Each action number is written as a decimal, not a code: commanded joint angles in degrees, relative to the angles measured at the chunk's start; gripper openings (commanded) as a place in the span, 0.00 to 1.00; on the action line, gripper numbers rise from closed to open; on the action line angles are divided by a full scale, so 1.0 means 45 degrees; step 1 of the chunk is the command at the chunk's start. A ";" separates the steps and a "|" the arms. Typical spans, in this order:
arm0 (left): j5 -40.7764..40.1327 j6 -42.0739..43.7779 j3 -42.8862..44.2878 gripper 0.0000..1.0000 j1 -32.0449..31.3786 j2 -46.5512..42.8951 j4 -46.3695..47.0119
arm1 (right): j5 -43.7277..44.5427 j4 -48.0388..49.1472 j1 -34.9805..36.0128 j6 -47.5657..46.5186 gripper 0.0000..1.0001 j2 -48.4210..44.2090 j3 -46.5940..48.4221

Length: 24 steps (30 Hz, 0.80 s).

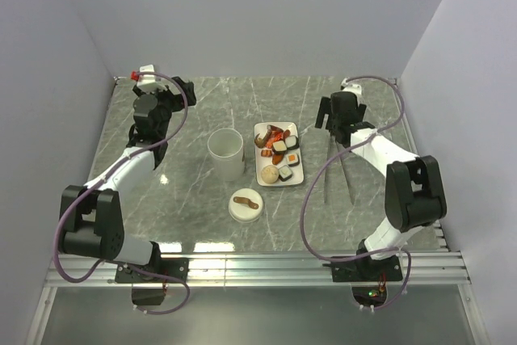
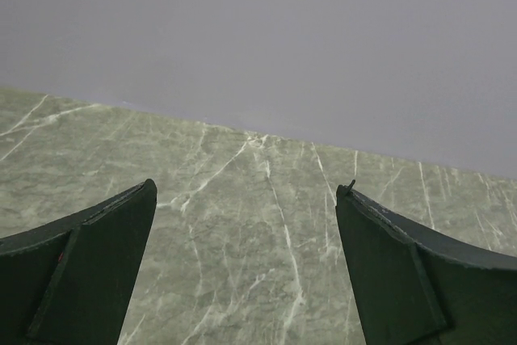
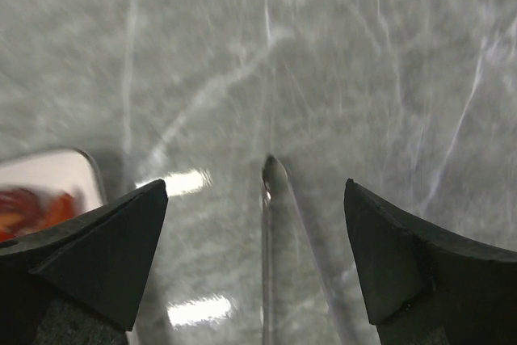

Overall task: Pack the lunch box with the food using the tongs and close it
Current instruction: Grab the clamp with the right arm

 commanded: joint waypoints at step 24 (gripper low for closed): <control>-0.0076 0.0193 0.0842 0.99 -0.0041 0.0396 -0.0358 | -0.2741 -0.4241 -0.0685 0.0192 0.85 0.2681 0.1347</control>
